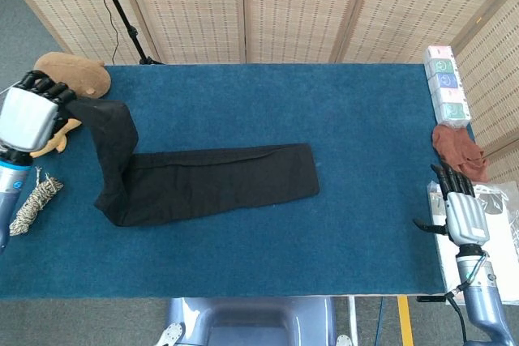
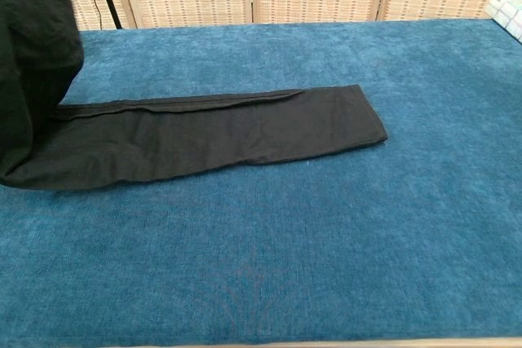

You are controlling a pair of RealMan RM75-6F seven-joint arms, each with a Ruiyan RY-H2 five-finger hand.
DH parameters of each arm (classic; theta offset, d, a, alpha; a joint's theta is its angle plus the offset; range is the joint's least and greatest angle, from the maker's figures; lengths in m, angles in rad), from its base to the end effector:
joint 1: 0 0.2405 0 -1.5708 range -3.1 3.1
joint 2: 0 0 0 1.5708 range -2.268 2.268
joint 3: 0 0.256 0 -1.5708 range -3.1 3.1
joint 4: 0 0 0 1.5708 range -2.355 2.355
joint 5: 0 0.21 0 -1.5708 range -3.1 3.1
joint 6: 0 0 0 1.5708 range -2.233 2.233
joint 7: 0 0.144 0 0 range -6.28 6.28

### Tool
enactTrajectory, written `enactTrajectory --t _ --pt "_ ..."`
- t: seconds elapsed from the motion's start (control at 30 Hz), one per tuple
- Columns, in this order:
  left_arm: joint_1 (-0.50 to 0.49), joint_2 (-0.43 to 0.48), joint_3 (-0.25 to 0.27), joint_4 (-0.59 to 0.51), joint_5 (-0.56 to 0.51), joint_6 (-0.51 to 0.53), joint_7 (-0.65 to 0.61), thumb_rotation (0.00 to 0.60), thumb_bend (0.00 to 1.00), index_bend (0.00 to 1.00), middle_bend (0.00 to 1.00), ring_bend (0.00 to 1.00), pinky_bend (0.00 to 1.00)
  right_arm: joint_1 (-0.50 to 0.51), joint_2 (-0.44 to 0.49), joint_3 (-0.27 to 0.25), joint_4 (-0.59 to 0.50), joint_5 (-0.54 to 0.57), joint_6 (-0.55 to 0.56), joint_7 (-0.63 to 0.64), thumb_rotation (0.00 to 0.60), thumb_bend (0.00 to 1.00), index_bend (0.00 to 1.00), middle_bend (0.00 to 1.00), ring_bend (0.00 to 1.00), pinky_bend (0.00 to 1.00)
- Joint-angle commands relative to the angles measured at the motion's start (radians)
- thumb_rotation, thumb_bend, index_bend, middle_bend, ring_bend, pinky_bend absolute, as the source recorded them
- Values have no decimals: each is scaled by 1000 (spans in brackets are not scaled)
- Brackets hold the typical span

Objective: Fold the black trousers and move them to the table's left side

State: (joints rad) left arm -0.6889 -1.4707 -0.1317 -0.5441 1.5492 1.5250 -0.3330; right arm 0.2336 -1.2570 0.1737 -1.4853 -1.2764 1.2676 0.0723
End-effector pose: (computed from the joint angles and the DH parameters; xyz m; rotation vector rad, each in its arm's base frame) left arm -0.2473 0.4070 0.1956 -1.5466 -0.1024 -1.1615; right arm -0.3204 -0.2536 0.1271 1.2709 -1.0786 0.9426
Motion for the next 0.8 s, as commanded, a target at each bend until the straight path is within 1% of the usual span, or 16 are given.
enactTrajectory --t 0.03,0.2,0.3,0.4,0.53,0.63,0.8 --pt "-88 0 5 -130 40 -40 129 600 762 701 638 546 391 1 2 1 2 0 -1 6 600 0 14 0 0 0" --pt "-178 -6 -17 -262 46 -135 283 600 762 701 638 545 396 3 2 3 13 6 -10 15 600 0 14 0 0 0" --pt "-228 -24 -29 -311 51 -182 359 600 762 700 639 545 396 4 4 8 20 13 -16 24 600 0 14 0 0 0" --pt "-277 -57 -48 -332 43 -234 422 600 762 701 639 545 395 5 7 13 26 20 -21 37 600 0 14 0 0 0" --pt "-324 -100 -67 -331 27 -288 475 600 761 700 638 544 396 5 11 15 29 23 -26 49 600 0 14 0 0 0" --pt "-369 -149 -81 -308 16 -334 514 600 761 701 638 544 396 5 14 17 32 26 -31 62 600 0 14 0 0 0" --pt "-449 -255 -104 -220 2 -388 581 600 763 701 638 544 396 6 21 20 42 38 -50 88 600 0 14 0 0 0"
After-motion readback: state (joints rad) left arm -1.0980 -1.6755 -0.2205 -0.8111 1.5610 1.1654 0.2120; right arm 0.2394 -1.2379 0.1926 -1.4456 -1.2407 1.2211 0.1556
